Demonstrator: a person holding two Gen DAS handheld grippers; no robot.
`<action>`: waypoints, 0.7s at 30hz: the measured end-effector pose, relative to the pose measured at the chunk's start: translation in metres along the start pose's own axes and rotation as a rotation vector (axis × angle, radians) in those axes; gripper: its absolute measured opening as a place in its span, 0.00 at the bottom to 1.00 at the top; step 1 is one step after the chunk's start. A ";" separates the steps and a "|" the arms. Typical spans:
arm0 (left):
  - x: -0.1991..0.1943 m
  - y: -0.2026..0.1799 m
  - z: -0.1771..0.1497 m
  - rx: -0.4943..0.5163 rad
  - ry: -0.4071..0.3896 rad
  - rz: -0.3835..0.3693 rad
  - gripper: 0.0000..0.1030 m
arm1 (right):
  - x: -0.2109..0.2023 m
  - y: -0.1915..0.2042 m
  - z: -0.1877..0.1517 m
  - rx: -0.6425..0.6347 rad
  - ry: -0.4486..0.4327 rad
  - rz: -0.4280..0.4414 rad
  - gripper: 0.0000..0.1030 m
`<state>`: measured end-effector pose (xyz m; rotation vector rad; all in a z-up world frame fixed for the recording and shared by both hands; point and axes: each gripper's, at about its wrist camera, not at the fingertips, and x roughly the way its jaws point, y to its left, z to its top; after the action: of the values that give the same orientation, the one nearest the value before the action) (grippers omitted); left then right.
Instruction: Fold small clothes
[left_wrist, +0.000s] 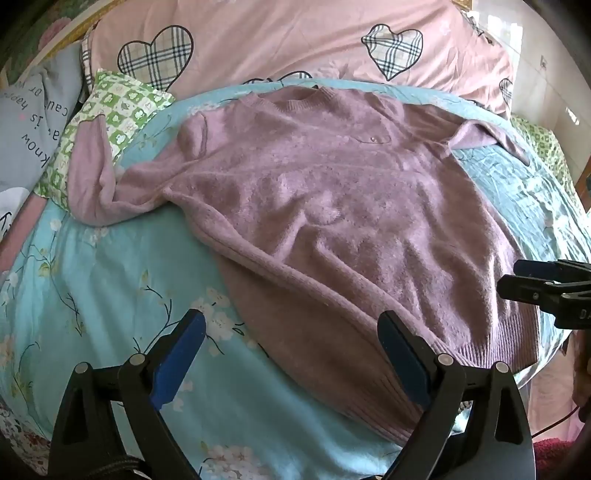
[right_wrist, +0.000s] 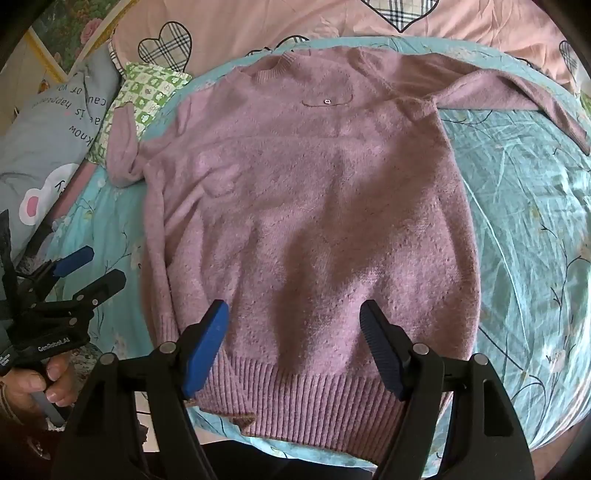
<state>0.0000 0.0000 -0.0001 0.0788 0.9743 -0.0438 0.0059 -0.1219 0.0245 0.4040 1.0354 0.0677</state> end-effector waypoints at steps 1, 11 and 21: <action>0.000 -0.005 -0.002 -0.003 0.000 0.005 0.92 | 0.000 0.000 0.000 0.001 0.000 0.000 0.72; 0.002 -0.005 -0.002 -0.004 0.001 0.003 0.92 | 0.000 0.003 -0.001 0.003 0.002 0.003 0.72; 0.004 0.001 0.001 -0.005 0.001 0.001 0.92 | 0.001 0.004 -0.001 0.007 0.005 0.004 0.72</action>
<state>0.0035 0.0013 -0.0027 0.0747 0.9753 -0.0408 0.0056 -0.1181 0.0245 0.4128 1.0400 0.0685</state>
